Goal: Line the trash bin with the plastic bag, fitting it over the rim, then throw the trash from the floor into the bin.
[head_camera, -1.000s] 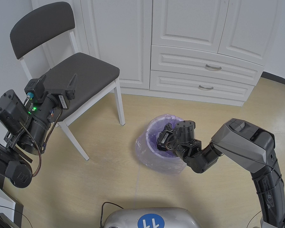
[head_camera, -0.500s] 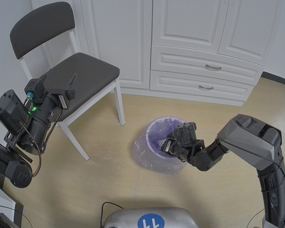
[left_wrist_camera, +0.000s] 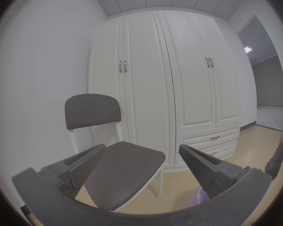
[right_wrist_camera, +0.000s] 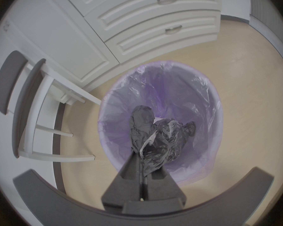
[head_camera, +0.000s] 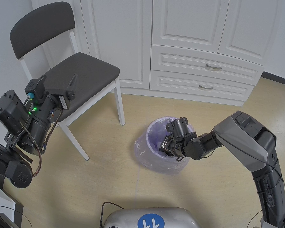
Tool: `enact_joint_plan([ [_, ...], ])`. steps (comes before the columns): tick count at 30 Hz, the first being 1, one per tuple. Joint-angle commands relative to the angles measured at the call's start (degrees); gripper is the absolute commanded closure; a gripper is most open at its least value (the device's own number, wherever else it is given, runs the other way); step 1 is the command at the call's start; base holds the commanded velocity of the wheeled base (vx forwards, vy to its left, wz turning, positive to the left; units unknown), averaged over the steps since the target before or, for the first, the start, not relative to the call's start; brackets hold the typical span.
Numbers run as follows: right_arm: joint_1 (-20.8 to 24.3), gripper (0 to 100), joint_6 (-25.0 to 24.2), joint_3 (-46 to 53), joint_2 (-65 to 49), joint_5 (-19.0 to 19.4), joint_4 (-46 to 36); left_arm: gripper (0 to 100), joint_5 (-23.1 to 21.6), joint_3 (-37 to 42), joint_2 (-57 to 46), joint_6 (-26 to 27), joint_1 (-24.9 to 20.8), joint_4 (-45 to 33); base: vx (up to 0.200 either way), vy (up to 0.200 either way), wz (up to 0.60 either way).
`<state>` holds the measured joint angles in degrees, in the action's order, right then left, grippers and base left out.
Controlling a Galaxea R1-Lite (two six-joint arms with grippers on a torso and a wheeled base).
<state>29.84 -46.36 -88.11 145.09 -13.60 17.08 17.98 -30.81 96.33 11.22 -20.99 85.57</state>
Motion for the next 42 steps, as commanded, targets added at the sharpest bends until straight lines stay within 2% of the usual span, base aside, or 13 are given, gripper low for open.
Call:
enact_joint_plan([
  [1, -0.2, 100, -2.9, -5.1, 3.8, 0.0, -2.8, 0, 0.0, 0.0, 0.2, 0.0, 0.0, 0.0, 0.000, 0.000, 0.00],
  [6, -0.1, 100, -4.4, -5.2, 3.9, -0.1, -1.3, 0, 0.0, 0.0, 0.6, 0.0, 0.0, 0.0, 0.000, 0.000, 0.00],
  [13, -0.1, 100, -5.5, -4.4, 4.1, -1.0, 4.6, 0, 0.0, 0.0, 0.7, 0.1, 0.0, 0.0, 0.000, 0.000, 0.00],
  [20, -0.1, 100, -5.3, -4.3, 5.1, -3.4, 8.0, 0, 0.0, 0.0, 0.9, 0.1, 0.0, 0.0, 0.000, 0.000, 0.00],
  [30, 0.4, 100, -5.2, 0.5, -3.9, -2.7, 6.9, 0, 0.0, 0.0, 0.9, 0.1, 0.0, 0.0, 0.000, 0.000, 0.00],
  [34, 1.8, 100, -5.4, 0.3, -6.1, -2.5, 0.3, 0, 0.0, -0.1, 0.8, 0.1, 0.1, 0.0, 0.000, 0.000, 0.00],
  [37, 2.8, 100, -5.8, -1.2, -5.6, -2.4, -3.0, 0, 0.0, -0.1, 0.9, 0.1, 0.1, 0.0, 0.000, 0.000, 0.00],
  [42, 2.9, 100, -5.8, -2.2, -2.7, -2.3, -3.1, 0, 0.0, -0.1, 0.8, 0.1, 0.1, 0.1, 0.000, 0.000, 0.00],
])
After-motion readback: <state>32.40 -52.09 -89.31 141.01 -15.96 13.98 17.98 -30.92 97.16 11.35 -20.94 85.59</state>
